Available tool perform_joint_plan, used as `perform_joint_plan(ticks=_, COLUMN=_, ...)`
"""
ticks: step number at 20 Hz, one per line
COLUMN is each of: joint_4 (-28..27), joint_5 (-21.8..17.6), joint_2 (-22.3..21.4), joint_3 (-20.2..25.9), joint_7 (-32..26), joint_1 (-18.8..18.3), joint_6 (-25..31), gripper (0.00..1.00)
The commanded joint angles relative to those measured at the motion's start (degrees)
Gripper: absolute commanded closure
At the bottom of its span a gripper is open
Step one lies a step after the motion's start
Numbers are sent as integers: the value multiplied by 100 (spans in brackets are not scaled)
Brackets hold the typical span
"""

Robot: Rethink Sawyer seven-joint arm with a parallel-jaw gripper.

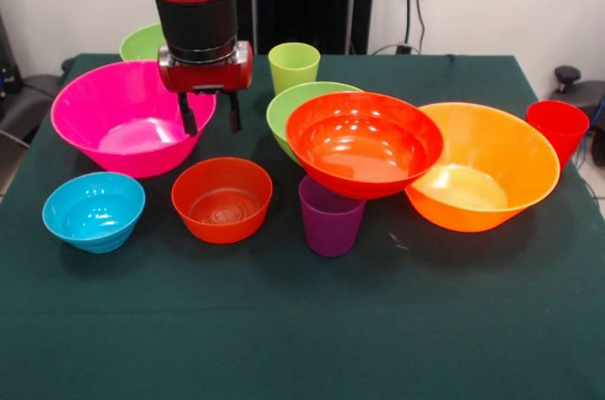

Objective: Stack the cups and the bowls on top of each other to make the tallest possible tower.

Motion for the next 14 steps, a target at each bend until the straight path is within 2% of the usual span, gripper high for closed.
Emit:
perform_joint_plan(ticks=1, joint_4=-337, joint_5=-241, joint_2=171, joint_3=-108, joint_7=-280, joint_1=138, joint_6=200, gripper=0)
perform_joint_plan(ticks=2, joint_4=-261, joint_5=-91, joint_2=233, joint_3=160, joint_7=-641, joint_1=-105, joint_6=297, gripper=0)
perform_joint_plan(ticks=14, joint_4=-236, joint_5=-135, joint_2=242, joint_3=150, joint_7=-576, joint_1=-109, joint_6=240, gripper=0)
